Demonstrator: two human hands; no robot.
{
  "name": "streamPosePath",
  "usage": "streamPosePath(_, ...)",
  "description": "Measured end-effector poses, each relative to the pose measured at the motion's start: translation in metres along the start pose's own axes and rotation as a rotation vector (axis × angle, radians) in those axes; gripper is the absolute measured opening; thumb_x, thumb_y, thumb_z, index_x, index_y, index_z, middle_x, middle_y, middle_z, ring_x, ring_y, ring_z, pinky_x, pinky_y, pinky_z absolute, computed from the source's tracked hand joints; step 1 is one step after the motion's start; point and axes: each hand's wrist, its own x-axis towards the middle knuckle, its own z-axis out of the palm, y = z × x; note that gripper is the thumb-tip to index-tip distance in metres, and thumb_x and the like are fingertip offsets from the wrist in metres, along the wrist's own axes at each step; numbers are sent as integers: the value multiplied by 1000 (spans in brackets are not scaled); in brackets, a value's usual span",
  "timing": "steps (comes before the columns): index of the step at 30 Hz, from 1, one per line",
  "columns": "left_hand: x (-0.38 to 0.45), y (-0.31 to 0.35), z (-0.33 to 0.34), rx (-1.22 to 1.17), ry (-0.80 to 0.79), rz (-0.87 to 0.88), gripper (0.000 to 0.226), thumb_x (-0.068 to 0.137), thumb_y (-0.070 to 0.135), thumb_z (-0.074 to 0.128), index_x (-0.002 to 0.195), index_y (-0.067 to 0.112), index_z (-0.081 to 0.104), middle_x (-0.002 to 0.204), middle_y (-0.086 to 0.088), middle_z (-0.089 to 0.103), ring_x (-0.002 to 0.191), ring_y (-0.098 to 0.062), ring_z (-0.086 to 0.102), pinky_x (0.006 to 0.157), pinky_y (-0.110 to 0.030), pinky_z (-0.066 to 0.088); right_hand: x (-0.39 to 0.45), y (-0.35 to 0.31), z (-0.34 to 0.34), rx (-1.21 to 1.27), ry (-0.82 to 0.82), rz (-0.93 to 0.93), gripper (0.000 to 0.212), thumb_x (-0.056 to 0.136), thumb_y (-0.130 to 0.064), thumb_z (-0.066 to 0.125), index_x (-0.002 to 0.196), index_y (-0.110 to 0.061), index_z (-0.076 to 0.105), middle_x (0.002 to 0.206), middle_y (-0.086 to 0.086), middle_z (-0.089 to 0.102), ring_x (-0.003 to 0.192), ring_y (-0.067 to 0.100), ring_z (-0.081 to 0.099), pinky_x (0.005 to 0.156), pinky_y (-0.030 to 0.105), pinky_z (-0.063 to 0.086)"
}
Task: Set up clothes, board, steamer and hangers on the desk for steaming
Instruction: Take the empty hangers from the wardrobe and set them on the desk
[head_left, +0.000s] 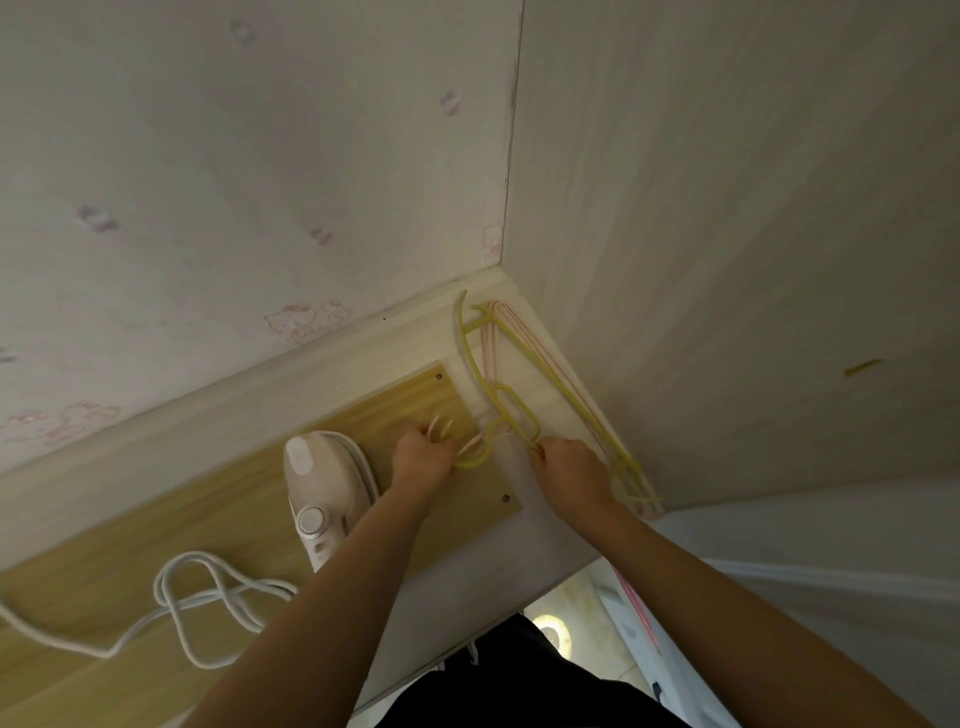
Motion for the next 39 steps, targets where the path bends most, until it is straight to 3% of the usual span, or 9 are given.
streamPosePath(4, 5, -3, 1, 55, 131, 43, 14, 84, 21, 67, 90, 19, 56, 107, -13, 61, 99, -32, 60, 89, -47, 52, 1, 0, 7, 17, 7, -36, 33, 100, -34, 41, 92, -11, 63, 94, 8, 61, 87, 27, 61, 62, 33, 42)
streamPosePath(9, 6, -1, -1, 82, 178, 69, 21, 84, 12, 66, 104, 7, 71, 97, -14, 71, 95, -30, 65, 84, -41, 55, 5, 0, 12, -12, 28, -27, 24, 98, -24, 42, 97, -11, 62, 96, 8, 61, 88, 28, 61, 64, 33, 44)
streamPosePath(16, 6, -5, 3, 398, 156, 279, 45, 87, 7, 58, 131, 14, 54, 125, -19, 56, 113, -35, 53, 95, -39, 43, 5, -5, 17, -117, 17, -57, 20, 95, -16, 47, 106, -12, 63, 102, 7, 61, 93, 27, 59, 60, 32, 37)
streamPosePath(24, 6, -13, -2, 386, 191, 336, 22, 89, 5, 55, 109, 9, 64, 108, -16, 63, 98, -34, 58, 76, -28, 40, 8, -9, 13, -93, 20, -31, 20, 96, -20, 46, 105, -14, 63, 104, 7, 62, 97, 28, 59, 67, 33, 42)
streamPosePath(30, 3, -14, -5, 457, 119, 385, 24, 92, 19, 54, 114, 11, 60, 109, -18, 62, 98, -35, 58, 78, -33, 43, 0, -12, 7, -102, 1, 11, 21, 96, -17, 43, 108, -10, 60, 109, 9, 61, 102, 30, 59, 72, 36, 46)
streamPosePath(34, -11, -18, -10, 521, 110, 434, 27, 91, 18, 53, 116, 8, 55, 110, -20, 58, 99, -40, 58, 74, -35, 42, -15, -13, 2, -155, -14, 11, 23, 95, -14, 42, 114, -7, 53, 115, 11, 59, 108, 29, 54, 76, 36, 47)
streamPosePath(39, -38, -23, -15, 563, 145, 562, 30, 92, 14, 49, 119, 4, 57, 116, -20, 57, 101, -41, 57, 79, -42, 47, -43, -10, -4, -166, 9, -25, 33, 94, -12, 42, 125, -4, 46, 123, 14, 56, 116, 30, 50, 86, 37, 45)
